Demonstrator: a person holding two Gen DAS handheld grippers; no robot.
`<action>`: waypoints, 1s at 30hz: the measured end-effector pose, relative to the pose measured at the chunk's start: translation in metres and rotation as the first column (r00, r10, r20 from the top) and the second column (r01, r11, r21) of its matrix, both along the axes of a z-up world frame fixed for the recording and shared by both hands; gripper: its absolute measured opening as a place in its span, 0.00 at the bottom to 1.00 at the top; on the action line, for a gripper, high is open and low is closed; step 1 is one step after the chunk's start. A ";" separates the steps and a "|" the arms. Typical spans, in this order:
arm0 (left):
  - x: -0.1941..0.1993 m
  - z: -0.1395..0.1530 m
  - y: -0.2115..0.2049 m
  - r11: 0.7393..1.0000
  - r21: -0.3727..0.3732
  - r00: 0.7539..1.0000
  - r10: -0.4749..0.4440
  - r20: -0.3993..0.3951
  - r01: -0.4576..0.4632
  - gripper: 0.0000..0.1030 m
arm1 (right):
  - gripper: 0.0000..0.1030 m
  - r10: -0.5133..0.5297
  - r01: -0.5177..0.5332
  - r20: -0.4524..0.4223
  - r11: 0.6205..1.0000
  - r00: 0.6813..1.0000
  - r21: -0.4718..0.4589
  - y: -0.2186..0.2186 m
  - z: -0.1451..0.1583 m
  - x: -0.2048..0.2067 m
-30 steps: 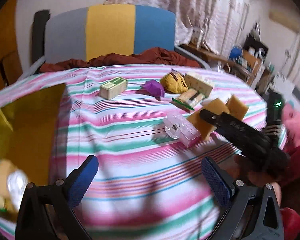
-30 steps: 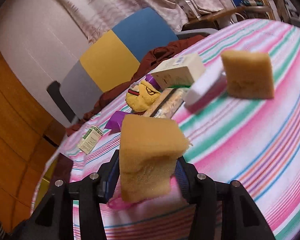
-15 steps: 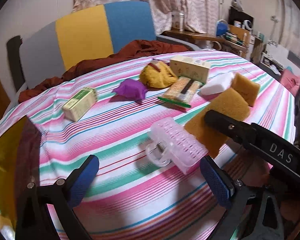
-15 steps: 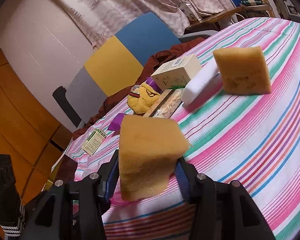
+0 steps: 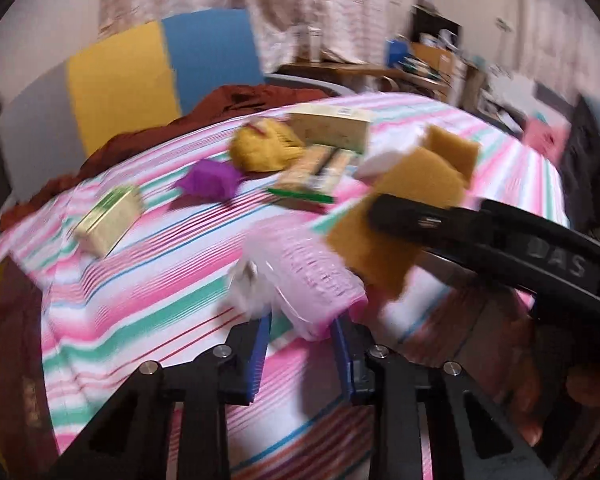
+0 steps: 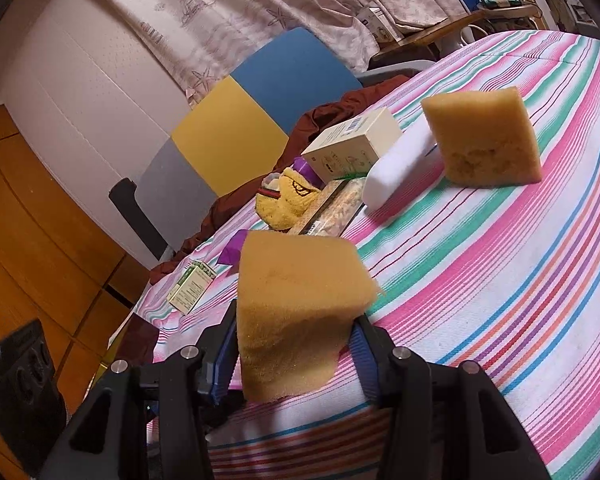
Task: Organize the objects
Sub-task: 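Grasp the pink hair roller with the left tool while the right tool holds the sponge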
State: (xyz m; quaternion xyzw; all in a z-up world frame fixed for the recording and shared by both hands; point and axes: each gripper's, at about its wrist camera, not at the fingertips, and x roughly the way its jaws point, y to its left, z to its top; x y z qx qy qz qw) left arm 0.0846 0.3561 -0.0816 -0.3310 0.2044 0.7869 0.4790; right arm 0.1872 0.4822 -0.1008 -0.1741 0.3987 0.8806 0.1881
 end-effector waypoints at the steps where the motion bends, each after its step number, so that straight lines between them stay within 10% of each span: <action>1: -0.006 0.000 -0.005 1.000 0.009 1.000 0.026 0.015 -0.026 0.29 | 0.49 -0.001 0.001 -0.001 1.000 1.000 0.001 0.000 0.000 0.000; 8: -0.013 -0.002 -0.016 0.998 0.017 0.998 0.062 0.023 -0.062 0.33 | 0.49 -0.001 0.001 -0.002 1.000 1.000 0.003 0.001 -0.001 0.001; 11: -0.011 0.000 -0.008 0.999 0.015 0.999 0.045 0.021 -0.045 0.63 | 0.49 -0.001 0.001 -0.006 1.000 1.000 0.004 0.001 -0.001 0.003; 17: -0.013 0.011 -0.002 0.998 0.061 0.998 0.027 0.060 -0.030 0.80 | 0.49 -0.003 0.003 -0.016 1.000 1.000 0.003 0.001 -0.002 0.005; 30: -0.035 0.012 0.020 0.992 0.093 0.953 0.059 0.298 -0.091 0.86 | 0.48 -0.183 0.184 -0.053 0.983 0.982 0.008 0.001 -0.002 0.034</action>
